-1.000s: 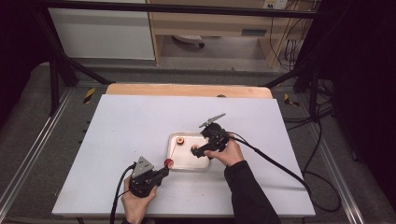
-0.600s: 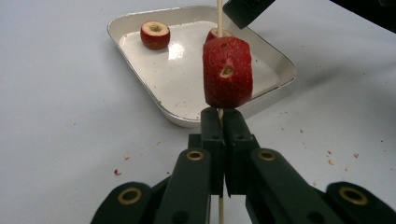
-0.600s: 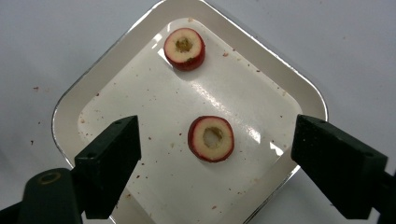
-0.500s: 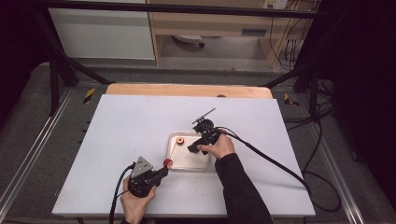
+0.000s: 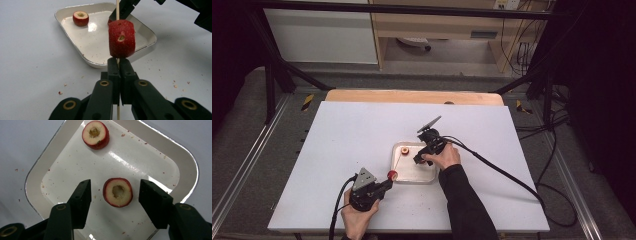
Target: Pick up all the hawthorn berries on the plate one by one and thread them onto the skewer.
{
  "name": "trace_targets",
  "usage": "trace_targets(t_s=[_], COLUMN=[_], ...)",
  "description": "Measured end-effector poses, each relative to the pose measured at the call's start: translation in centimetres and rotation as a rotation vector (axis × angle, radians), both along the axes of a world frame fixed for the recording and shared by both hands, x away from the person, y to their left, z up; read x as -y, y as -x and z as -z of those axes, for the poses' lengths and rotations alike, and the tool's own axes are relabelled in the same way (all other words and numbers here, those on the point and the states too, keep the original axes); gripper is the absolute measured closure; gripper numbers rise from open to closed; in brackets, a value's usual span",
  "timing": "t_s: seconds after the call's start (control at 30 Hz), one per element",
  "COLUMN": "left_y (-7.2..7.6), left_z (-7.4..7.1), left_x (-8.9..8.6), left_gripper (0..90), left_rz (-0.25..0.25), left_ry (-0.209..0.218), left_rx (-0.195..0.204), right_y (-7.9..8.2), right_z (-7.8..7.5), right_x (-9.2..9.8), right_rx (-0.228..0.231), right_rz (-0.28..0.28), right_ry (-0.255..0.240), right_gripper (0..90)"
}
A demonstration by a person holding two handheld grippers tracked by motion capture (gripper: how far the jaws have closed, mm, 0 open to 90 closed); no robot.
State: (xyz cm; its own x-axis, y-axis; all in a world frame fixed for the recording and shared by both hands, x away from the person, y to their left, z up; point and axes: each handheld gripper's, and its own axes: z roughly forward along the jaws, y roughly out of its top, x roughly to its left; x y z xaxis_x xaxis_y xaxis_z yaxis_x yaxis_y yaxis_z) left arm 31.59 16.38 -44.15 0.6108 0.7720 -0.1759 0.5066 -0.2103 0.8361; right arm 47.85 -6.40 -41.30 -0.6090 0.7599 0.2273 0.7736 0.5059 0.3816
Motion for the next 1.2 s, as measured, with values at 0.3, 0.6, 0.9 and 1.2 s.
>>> trace_targets(t_s=[0.3,0.6,0.9,1.2], left_y=[0.0,0.0,0.0,0.2], left_z=[0.0,0.0,-0.1,-0.2], left_x=[0.0,0.0,0.0,0.2], left_gripper=[88.4,88.4,88.4,88.4], left_rz=[0.001,0.000,-0.003,-0.009], left_ry=[-0.003,-0.010,-0.011,-0.014], left_rx=[0.000,0.003,0.010,0.019], right_y=[-0.3,-0.4,-0.2,1.1], right_z=[0.2,0.4,0.2,-1.6], right_x=[0.0,0.0,0.1,0.5], right_rx=[-0.020,-0.030,-0.024,0.039], right_rz=[0.022,0.030,0.043,0.060], right_ry=[0.000,0.008,0.000,-0.078], right_gripper=[56.2,60.0,60.5,60.6])
